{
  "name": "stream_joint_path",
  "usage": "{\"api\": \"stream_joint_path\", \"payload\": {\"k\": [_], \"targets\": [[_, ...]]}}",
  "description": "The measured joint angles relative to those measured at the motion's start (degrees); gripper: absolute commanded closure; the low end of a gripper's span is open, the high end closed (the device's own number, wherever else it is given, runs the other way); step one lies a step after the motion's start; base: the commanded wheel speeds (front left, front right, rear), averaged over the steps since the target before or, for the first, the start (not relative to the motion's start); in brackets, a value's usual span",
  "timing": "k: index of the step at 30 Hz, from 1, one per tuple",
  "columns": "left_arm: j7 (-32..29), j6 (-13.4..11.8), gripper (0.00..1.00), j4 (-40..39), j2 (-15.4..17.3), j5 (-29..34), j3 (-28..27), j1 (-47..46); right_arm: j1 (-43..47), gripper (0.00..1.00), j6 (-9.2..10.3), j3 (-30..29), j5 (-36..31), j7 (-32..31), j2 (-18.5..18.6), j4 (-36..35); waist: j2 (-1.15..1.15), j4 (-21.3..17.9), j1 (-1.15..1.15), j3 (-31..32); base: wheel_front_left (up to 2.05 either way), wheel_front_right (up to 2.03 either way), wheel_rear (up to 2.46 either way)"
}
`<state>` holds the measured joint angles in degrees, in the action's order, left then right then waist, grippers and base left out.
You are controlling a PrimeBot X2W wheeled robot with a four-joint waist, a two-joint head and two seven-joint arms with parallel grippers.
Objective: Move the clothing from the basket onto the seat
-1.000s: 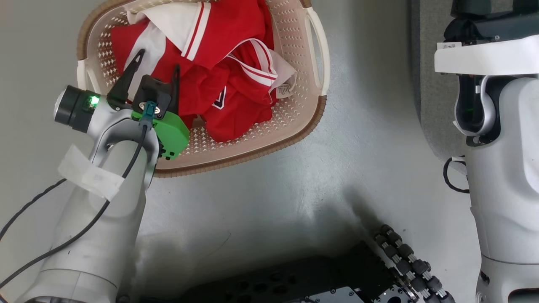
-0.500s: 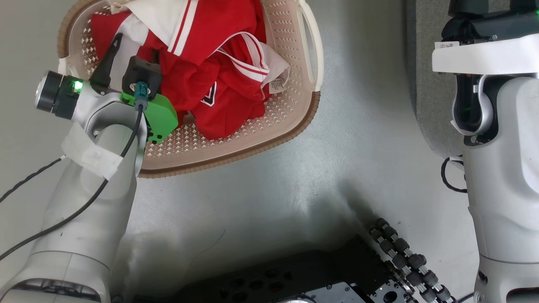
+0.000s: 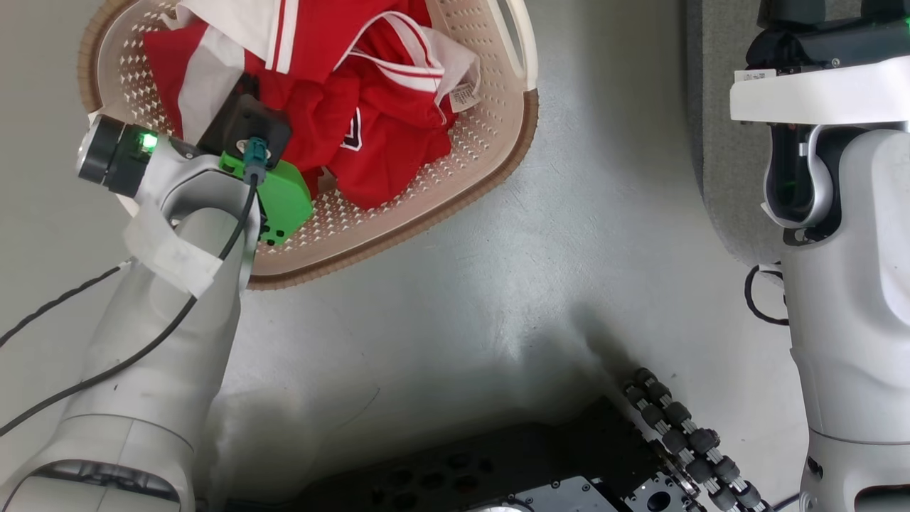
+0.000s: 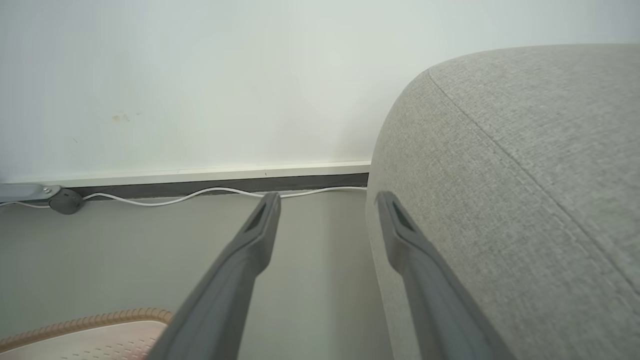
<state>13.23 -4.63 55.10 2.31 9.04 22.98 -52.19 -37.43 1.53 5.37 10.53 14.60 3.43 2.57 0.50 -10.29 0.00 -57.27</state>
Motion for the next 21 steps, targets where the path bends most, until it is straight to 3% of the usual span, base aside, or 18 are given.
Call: {"api": "stream_joint_path", "payload": {"k": [21], "targets": [[1.2, 1.4, 1.0, -3.2, -0.4, -3.4, 2.7, 1.0, 1.4, 0.0, -0.6, -2.0, -0.6, 0.0, -0.1, 3.3, 0.0, 2.0, 0.0, 5.7, 0.0, 0.0, 0.0]]}}
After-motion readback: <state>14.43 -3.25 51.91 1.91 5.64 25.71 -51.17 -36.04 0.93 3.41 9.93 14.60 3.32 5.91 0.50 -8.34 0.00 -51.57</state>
